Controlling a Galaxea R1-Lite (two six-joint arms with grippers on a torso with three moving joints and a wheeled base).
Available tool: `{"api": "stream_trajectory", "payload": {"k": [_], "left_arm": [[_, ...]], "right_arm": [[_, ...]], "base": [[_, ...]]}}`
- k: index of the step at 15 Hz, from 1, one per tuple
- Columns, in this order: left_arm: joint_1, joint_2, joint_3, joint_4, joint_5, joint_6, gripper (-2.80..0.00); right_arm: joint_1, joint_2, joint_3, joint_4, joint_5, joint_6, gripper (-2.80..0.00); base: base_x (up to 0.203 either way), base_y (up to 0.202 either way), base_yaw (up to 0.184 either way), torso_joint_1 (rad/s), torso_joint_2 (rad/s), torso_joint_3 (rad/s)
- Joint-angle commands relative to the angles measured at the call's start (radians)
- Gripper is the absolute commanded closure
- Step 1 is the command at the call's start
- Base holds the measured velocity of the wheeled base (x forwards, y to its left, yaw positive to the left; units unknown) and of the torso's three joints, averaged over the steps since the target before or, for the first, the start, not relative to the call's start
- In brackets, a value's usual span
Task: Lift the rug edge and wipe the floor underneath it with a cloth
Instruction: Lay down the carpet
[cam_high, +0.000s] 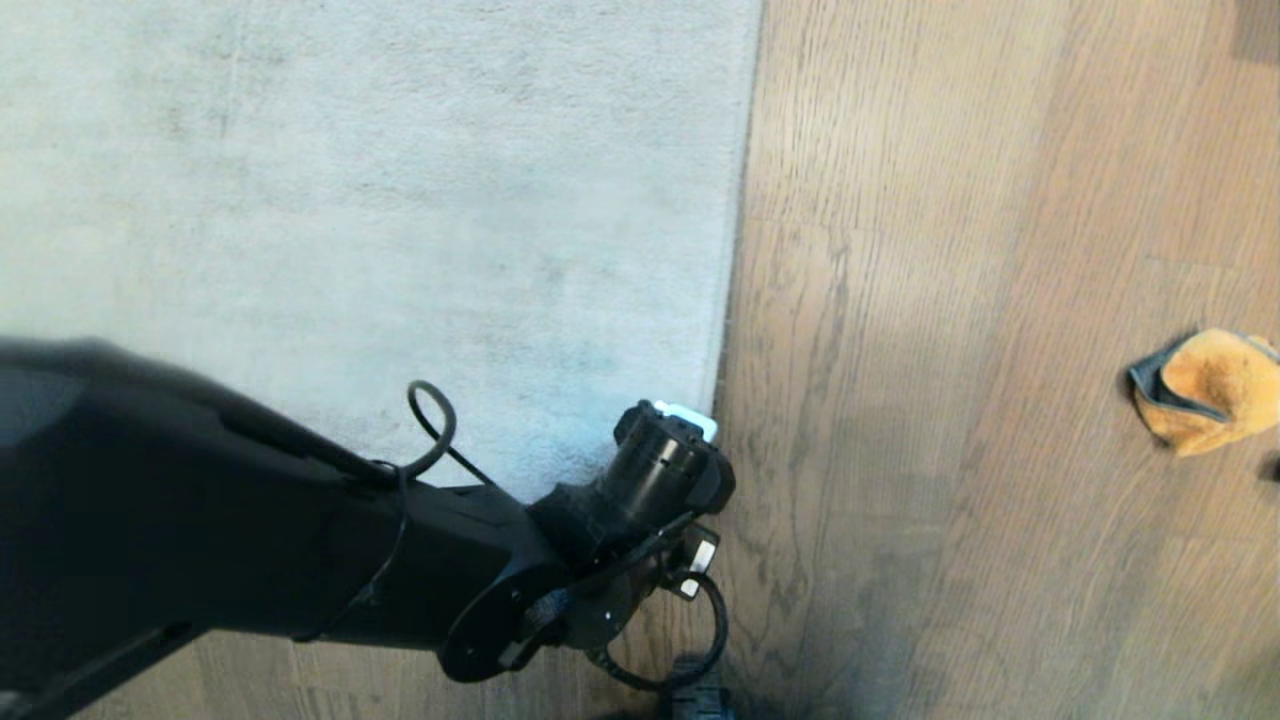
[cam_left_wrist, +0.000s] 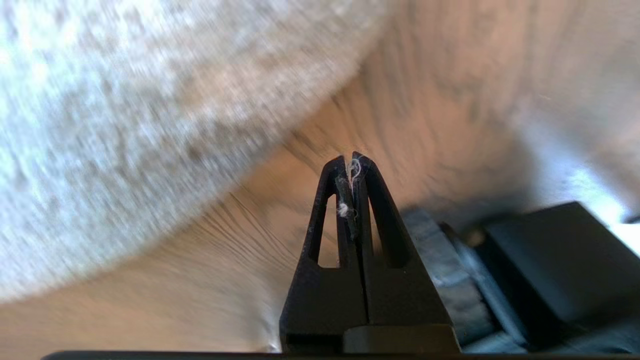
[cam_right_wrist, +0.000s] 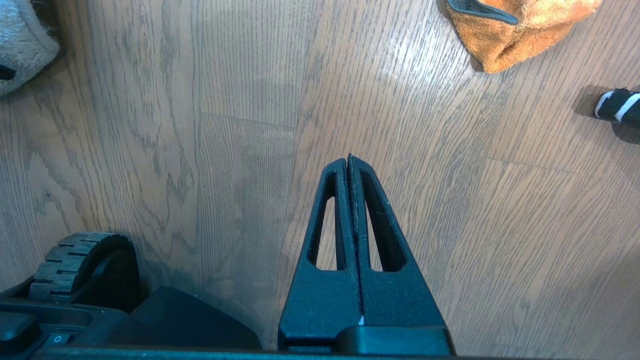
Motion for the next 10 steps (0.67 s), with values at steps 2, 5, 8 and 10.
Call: {"api": "stream_trajectory", "payload": {"k": [2,5,8,10], "left_arm": [[0.033,0.014,0.005,-0.005,0.001,0.078,0.00],[0.072,-0.004,0.024,-0.012,-0.001,0.182,0.00],[0.107,-0.040,0.052,-0.019,-0.002,0.247,0.00],[0.124,-0.061,0.070,-0.018,-0.001,0.270,0.00]], "right_arm": [[0.000,0.002,0.000,0.000,0.001,-0.001,0.00],[0.000,0.000,0.000,0.000,0.001,-0.001,0.00],[0.000,0.001,0.000,0.000,0.001,-0.001,0.00],[-0.001,0.001,0.000,0.000,0.001,-0.001,0.00]], "base": [[0.000,0.000,0.000,0.000,0.00,0.000],[0.000,0.000,0.000,0.000,0.00,0.000],[0.000,0.000,0.000,0.000,0.00,0.000],[0.000,0.000,0.000,0.000,0.00,0.000]]}}
